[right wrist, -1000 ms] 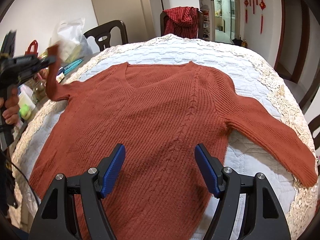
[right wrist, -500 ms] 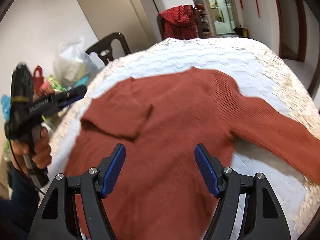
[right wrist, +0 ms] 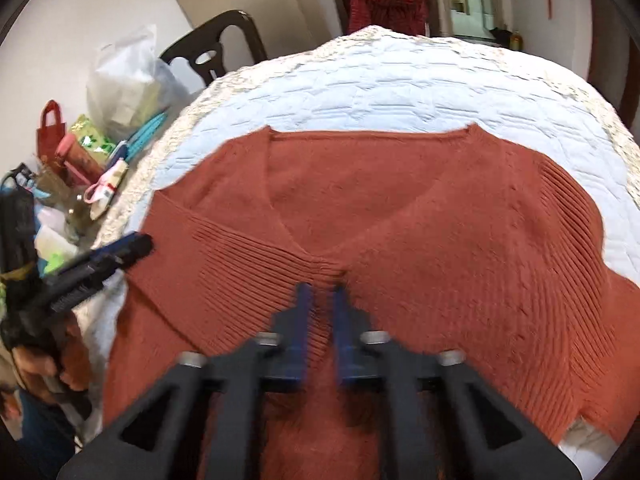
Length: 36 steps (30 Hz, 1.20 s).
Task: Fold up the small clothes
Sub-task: 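Fold the held sleeve across the sweater body and release with the left gripper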
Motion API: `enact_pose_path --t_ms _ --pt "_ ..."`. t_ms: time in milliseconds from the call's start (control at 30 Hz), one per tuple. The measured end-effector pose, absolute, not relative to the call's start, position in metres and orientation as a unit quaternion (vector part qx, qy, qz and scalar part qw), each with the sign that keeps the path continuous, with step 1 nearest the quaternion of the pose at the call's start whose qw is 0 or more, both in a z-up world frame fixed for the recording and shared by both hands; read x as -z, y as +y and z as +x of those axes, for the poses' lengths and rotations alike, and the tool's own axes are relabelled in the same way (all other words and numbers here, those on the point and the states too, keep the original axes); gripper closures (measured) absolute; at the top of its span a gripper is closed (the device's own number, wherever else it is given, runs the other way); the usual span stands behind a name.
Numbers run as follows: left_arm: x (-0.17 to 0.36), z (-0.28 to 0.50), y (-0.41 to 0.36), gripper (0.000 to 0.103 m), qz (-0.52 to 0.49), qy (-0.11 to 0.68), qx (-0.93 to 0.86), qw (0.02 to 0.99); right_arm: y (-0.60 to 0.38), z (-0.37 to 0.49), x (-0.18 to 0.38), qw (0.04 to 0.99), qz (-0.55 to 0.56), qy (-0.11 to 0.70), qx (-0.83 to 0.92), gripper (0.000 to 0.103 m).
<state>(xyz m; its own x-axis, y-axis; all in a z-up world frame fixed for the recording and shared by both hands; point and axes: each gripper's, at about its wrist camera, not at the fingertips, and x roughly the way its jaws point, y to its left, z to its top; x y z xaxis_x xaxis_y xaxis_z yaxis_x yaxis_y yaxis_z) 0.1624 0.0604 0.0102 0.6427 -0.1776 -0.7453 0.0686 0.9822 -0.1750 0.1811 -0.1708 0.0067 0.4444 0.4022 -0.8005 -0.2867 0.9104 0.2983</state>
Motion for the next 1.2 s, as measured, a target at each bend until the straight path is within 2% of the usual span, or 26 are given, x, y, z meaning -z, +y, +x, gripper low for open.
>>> enact_pose_path --t_ms 233,400,533,633,733,1033,1200 --pt "-0.007 0.168 0.062 0.064 -0.06 0.411 0.065 0.907 -0.18 0.194 -0.033 0.874 0.08 0.43 -0.21 0.1" --pt "-0.014 0.161 0.065 0.065 -0.058 0.397 0.057 0.914 -0.184 0.21 -0.012 0.854 0.081 0.473 -0.202 0.099" --pt "-0.031 0.157 0.062 0.065 -0.054 0.374 0.064 0.924 -0.19 0.194 -0.023 0.87 0.071 0.45 -0.188 0.098" --pt "-0.025 0.162 0.051 0.065 -0.037 0.382 0.076 0.92 -0.185 0.184 -0.025 0.869 0.067 0.444 -0.206 0.098" --pt "-0.006 0.174 0.05 0.064 -0.035 0.413 0.062 0.908 -0.175 0.187 -0.008 0.853 0.05 0.471 -0.218 0.098" --pt "-0.014 0.19 0.056 0.065 -0.035 0.401 0.052 0.914 -0.179 0.201 -0.017 0.862 0.054 0.461 -0.204 0.098" --pt "-0.006 0.194 0.053 0.065 -0.013 0.412 0.036 0.91 -0.177 0.223 -0.001 0.855 0.056 0.48 -0.19 0.098"
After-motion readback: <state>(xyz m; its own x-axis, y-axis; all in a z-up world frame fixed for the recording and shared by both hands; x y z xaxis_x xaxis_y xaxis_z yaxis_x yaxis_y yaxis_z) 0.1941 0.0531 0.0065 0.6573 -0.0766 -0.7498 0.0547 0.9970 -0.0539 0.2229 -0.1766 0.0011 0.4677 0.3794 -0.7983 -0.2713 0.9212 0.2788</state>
